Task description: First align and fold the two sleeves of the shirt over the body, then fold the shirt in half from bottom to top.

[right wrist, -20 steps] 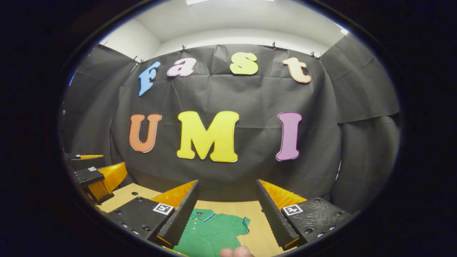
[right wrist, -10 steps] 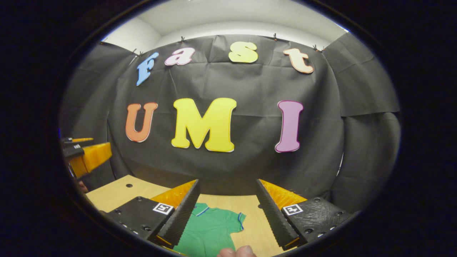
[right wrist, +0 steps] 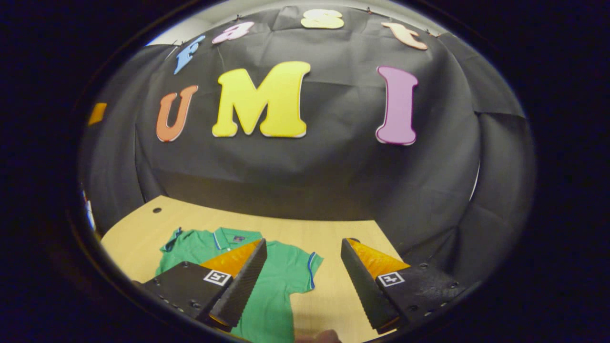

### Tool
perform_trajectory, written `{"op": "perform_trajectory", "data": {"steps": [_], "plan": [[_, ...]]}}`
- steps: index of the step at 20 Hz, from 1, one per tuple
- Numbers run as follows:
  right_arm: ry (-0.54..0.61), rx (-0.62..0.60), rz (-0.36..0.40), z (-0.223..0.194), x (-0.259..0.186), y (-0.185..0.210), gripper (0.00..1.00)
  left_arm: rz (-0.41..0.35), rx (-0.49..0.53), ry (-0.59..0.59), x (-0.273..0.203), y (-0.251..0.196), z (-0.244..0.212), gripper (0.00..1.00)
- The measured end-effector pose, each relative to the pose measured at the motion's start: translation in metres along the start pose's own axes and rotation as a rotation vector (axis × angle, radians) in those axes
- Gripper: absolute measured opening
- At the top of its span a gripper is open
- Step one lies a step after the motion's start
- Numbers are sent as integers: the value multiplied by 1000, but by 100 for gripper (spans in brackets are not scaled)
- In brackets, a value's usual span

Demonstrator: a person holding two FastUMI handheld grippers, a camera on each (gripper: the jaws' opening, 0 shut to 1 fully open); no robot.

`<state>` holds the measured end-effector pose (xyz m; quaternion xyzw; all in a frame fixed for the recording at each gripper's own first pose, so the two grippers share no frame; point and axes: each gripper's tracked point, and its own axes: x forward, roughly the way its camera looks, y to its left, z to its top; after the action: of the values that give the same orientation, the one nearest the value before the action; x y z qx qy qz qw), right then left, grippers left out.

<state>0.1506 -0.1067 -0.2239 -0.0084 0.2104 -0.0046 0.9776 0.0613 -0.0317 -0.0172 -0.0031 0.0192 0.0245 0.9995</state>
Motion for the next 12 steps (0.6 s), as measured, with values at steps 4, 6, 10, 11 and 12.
{"op": "perform_trajectory", "data": {"steps": [4,6,10,11,12], "plan": [[133,2,7,-53,52,-14,97,13,4,9,9,-6,-4,100],[185,-2,22,-76,74,-18,97,17,-2,18,16,-11,-10,100],[294,19,54,-117,116,-17,95,22,-5,55,30,-20,-22,100],[307,7,55,-125,123,-17,96,26,2,60,33,-22,-24,100],[318,-3,61,-131,130,-18,96,32,11,61,36,-22,-23,100]]}}
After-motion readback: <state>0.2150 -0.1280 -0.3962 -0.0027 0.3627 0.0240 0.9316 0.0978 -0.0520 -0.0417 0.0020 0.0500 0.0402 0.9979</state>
